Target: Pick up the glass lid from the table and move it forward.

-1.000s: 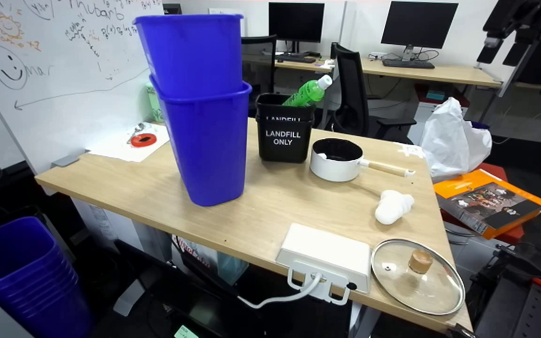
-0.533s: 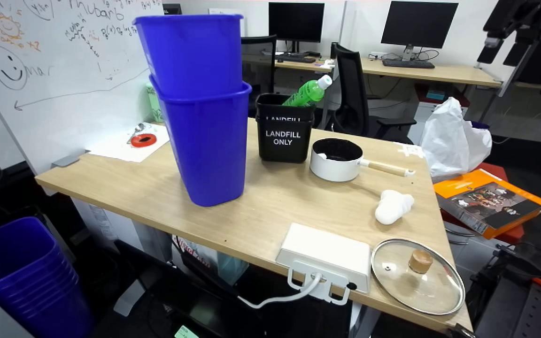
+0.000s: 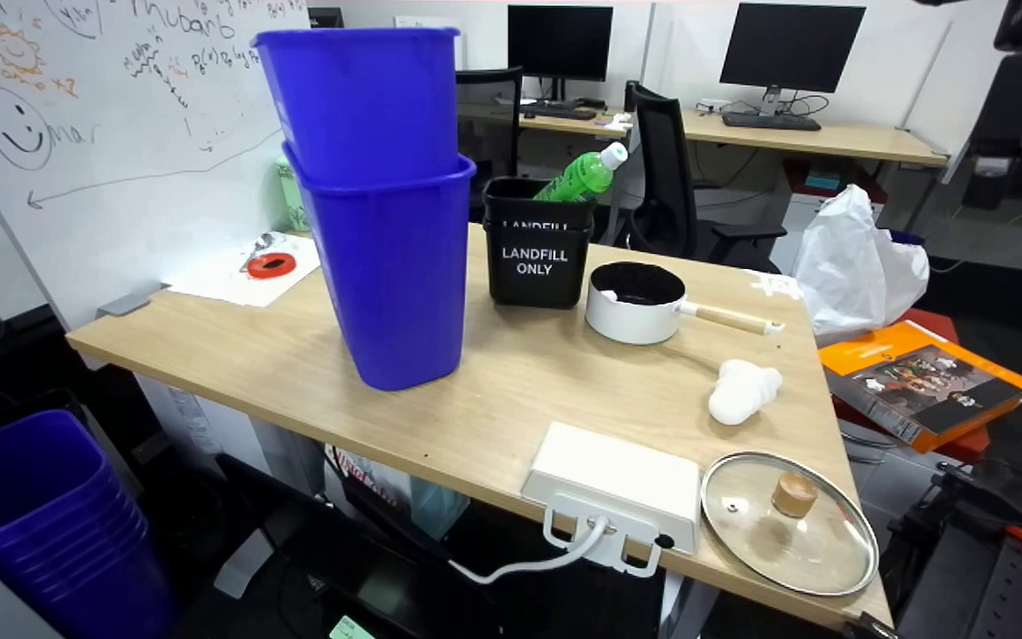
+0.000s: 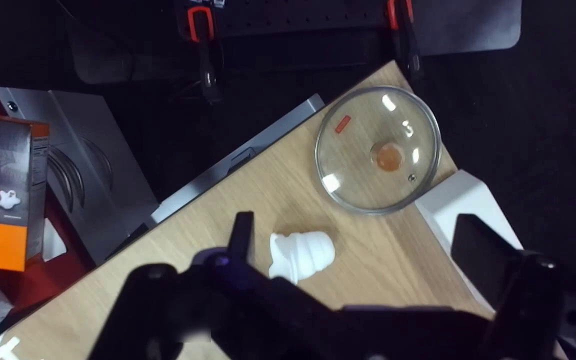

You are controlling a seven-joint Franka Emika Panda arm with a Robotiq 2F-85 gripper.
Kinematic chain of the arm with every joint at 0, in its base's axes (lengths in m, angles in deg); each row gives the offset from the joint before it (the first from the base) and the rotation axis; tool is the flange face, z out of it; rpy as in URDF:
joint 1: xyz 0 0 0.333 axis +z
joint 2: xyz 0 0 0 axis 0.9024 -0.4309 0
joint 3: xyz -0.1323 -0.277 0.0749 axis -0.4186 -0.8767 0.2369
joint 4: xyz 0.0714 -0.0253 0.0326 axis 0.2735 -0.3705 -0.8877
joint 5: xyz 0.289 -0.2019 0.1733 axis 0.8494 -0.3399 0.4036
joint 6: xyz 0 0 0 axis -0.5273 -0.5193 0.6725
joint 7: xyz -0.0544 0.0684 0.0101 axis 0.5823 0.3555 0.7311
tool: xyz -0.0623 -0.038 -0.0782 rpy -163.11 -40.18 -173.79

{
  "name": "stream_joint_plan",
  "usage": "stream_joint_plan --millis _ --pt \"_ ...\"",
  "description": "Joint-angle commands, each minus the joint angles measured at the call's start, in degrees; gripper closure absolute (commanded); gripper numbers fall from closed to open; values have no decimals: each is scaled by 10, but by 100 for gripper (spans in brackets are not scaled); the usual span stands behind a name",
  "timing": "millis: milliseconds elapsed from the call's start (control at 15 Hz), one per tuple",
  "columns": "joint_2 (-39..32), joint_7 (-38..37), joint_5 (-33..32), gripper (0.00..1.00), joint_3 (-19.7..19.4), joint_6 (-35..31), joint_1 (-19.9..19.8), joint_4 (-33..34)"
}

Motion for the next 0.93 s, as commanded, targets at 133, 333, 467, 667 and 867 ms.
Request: stream_joint_plan --millis 133,333,467,667,867 --pt "39 -13 19 0 24 -64 25 -89" --pt "31 -11 9 0 24 -51 26 -83" --pt "33 -11 9 0 24 -53 26 -83" --pt "35 -11 9 0 24 -53 26 -83" --pt "36 -14 10 0 30 -59 30 -97"
